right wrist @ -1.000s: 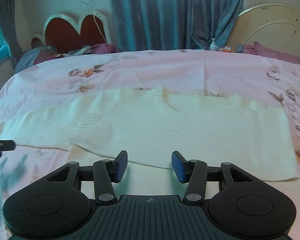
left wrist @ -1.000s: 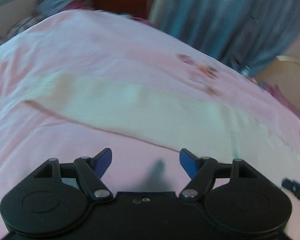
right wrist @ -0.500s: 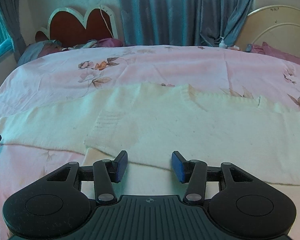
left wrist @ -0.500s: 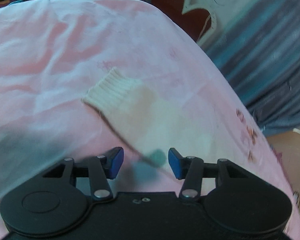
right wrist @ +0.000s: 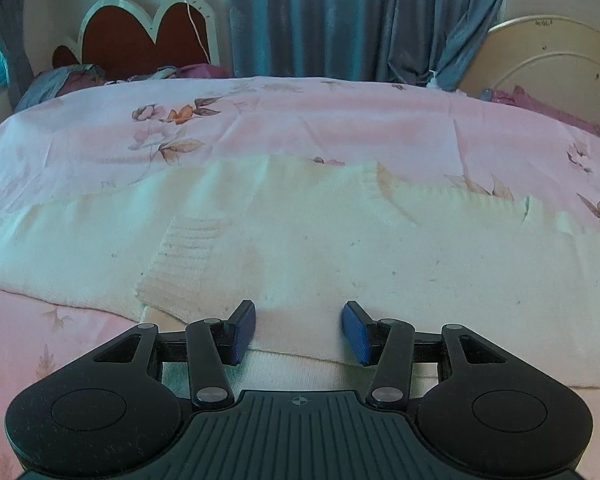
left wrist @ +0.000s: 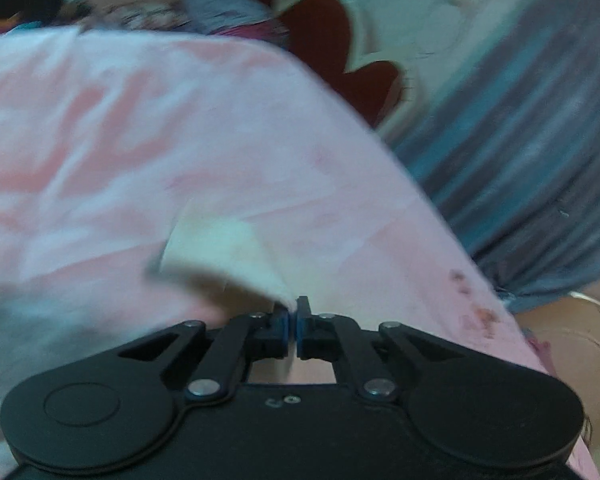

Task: Fold small clothes
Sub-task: 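Grasp the other sleeve cuff with the left tool and lift it, then fold the held sleeve and side across the sweater body with the left tool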

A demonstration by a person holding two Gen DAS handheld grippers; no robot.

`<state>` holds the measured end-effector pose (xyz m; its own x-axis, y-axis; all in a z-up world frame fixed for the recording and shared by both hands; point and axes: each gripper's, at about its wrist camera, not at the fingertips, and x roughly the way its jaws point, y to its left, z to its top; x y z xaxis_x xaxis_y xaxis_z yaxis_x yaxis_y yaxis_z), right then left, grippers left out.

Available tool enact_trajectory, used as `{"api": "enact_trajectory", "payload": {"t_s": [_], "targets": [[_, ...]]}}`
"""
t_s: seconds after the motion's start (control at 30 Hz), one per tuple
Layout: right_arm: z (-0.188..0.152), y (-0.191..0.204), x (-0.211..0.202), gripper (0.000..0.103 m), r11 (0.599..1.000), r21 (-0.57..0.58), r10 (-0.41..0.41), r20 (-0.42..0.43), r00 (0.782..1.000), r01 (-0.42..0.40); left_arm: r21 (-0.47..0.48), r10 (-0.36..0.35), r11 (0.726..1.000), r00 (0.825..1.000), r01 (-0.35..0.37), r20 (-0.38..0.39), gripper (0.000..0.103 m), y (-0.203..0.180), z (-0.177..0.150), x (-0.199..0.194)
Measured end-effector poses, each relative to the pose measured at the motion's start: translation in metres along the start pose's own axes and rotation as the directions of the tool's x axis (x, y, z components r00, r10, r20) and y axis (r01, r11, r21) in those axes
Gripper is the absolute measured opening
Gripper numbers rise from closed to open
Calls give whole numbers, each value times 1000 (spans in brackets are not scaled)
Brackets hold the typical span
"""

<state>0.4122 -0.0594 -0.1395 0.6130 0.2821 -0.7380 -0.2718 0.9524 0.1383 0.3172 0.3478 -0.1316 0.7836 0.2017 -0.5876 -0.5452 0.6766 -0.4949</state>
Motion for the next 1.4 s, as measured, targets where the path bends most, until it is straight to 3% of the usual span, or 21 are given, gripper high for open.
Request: {"api": "enact_trajectory", "payload": {"t_s": [0.1, 0.2, 0.33, 0.47, 0.6, 0.7, 0.77, 0.83, 0.87, 0.9, 0.93, 0.97, 1.03, 1.1, 1.2, 1.4], "targets": [[1, -9, -11, 49, 998, 63, 23, 28, 999, -24, 130, -98, 987, 995, 97, 8, 3, -40, 0, -13], [2, -20, -24, 49, 994, 102, 27, 45, 999, -32, 235, -212, 948, 977, 214, -32, 3, -90, -10, -25], [0, -44, -44, 49, 992, 124, 24, 75, 997, -34, 353, -349, 857, 927, 375, -136, 3, -164, -45, -35], [-7, -81, -61, 49, 985, 173, 2, 88, 996, -18, 415, -416, 766, 871, 491, -263, 3, -231, -99, -33], [-18, -121, -78, 49, 977, 214, -31, 81, 996, 13, 458, -412, 684, 819, 568, -399, 3, -280, -166, -20], [-27, -147, -87, 49, 971, 238, -47, 70, 996, 29, 496, -356, 645, 803, 581, -478, 6, -298, -209, -7], [-30, -158, -90, 49, 966, 258, -42, 64, 997, 24, 523, -303, 631, 802, 573, -514, 25, -301, -228, 4], [-33, -164, -92, 49, 963, 270, -30, 61, 998, 12, 531, -269, 622, 794, 576, -545, 34, -297, -236, 5], [-33, -165, -93, 49, 962, 273, -21, 63, 998, 3, 538, -268, 615, 794, 577, -546, 45, -294, -236, 2], [-33, -165, -93, 49, 962, 274, -7, 65, 998, -11, 555, -265, 610, 806, 565, -529, 54, -290, -234, -2], [-34, -165, -93, 49, 962, 274, 8, 67, 998, -26, 569, -264, 615, 823, 546, -504, 71, -287, -232, -12], [-33, -164, -92, 49, 962, 271, 20, 68, 998, -38, 578, -269, 625, 840, 525, -472, 76, -280, -231, -21], [-31, -156, -89, 49, 964, 259, 48, 72, 996, -65, 596, -264, 639, 867, 485, -423, 76, -274, -221, -28], [-26, -146, -81, 49, 966, 240, 86, 67, 994, -100, 618, -226, 663, 900, 422, -373, 76, -259, -211, -34], [-20, -127, -73, 49, 967, 204, 142, 64, 988, -152, 651, -163, 680, 935, 338, -315, 76, -234, -204, -39], [-11, -84, -49, 49, 981, 95, 168, 18, 986, -169, 678, -28, 704, 963, 210, -269, 75, -198, -203, -33]]}}
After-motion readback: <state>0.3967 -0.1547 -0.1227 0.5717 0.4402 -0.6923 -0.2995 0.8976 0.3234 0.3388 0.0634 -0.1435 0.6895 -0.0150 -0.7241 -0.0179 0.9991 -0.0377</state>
